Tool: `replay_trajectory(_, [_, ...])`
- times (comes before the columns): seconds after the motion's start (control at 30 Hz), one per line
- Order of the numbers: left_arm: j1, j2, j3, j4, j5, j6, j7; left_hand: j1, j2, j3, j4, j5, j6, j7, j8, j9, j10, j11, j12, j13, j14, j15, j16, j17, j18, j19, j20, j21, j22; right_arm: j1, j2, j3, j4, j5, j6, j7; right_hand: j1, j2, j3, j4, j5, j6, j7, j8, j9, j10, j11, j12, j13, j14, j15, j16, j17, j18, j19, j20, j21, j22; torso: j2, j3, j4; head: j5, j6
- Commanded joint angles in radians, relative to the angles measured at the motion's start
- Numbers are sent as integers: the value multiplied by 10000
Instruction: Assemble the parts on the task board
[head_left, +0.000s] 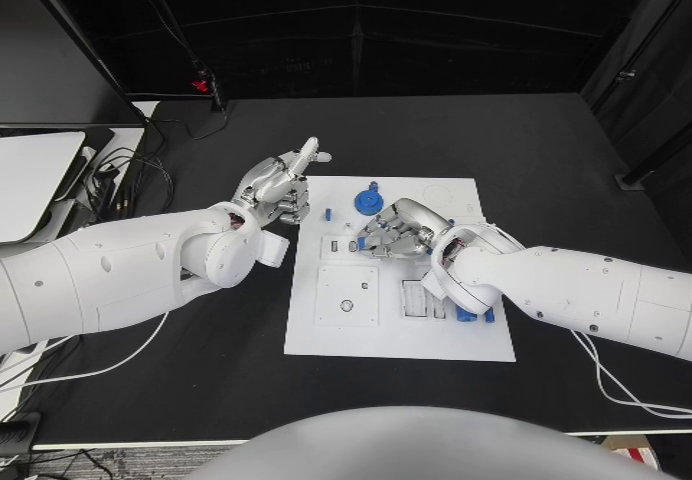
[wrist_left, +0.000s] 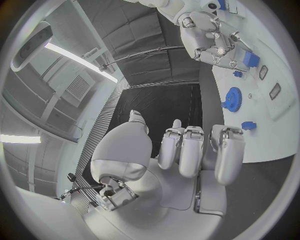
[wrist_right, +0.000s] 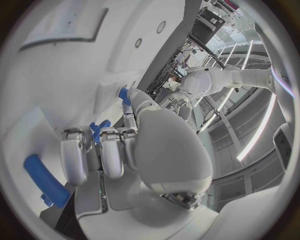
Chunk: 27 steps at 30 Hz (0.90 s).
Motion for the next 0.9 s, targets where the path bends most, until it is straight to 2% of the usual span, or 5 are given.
replay_trajectory(0.03, [10,9,11,5,28,6,15,83,-13,52,2,6,43,511,46,-8,1044,94,35,2634,1033,45,8,2634,-66,1060,13,31,2634,11,8,5,4,-82,108,-85,-24,73,10,-39,-69,175,189,3,-5,1040,85,25,2632,1057,93,25,2633,-73,1075,73,34,2635,-1,-2,2,-5,-7])
replay_trajectory(0.9, [0,4,11,-6,28,5,-63,130,83,85,0,5,49,525,57,-62,1044,113,35,2634,1033,64,8,2634,-66,1060,32,31,2634,5,31,5,-22,-151,99,-178,-60,63,-12,-43,-87,81,238,-110,-45,1040,125,25,2632,1057,129,25,2633,-73,1075,103,34,2635,-6,2,-1,-15,-49])
